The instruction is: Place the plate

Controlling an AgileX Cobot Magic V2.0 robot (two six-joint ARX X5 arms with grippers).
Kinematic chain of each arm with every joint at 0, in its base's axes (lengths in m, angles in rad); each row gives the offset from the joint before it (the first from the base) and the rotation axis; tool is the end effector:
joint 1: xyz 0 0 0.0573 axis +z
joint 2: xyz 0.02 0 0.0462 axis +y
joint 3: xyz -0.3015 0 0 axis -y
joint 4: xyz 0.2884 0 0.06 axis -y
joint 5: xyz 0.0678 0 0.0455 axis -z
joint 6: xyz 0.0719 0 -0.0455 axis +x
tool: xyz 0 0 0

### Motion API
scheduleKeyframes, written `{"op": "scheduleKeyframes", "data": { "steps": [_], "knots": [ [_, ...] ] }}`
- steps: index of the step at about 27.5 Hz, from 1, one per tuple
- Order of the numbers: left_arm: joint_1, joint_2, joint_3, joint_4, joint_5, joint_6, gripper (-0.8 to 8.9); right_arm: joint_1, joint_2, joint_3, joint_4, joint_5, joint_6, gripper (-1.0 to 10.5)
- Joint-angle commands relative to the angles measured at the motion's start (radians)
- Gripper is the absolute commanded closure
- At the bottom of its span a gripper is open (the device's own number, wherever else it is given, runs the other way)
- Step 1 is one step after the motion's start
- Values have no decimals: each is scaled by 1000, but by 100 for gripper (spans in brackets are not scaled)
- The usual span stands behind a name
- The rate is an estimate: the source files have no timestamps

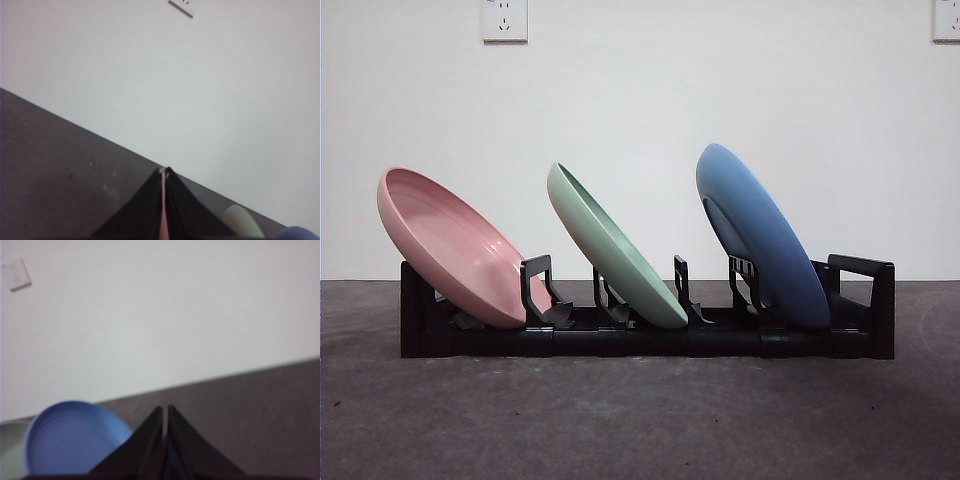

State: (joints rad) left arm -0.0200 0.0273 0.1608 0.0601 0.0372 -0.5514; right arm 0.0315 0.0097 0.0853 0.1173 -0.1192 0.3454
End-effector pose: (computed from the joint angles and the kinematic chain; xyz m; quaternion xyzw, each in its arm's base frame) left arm 0.1334 -0.0053 0.2365 -0.2700 -0.0852 -0.0537 0.9576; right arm 0.1378 0.0129 0.2147 0.1664 -0.0819 0.0903 0.9785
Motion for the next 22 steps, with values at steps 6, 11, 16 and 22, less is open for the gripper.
{"op": "scheduleKeyframes", "data": {
  "steps": [6,11,16,22],
  "knots": [
    [0,149,309,-380,87,156,803,-1,109,276,-347,-64,4,931],
    [0,277,495,-603,130,249,803,-1,240,433,-483,-113,-41,931],
    [0,398,630,-778,132,315,803,-1,413,603,-669,-164,-95,931],
    [0,546,751,-987,132,415,803,19,600,783,-863,-172,-195,931]
  ]
}}
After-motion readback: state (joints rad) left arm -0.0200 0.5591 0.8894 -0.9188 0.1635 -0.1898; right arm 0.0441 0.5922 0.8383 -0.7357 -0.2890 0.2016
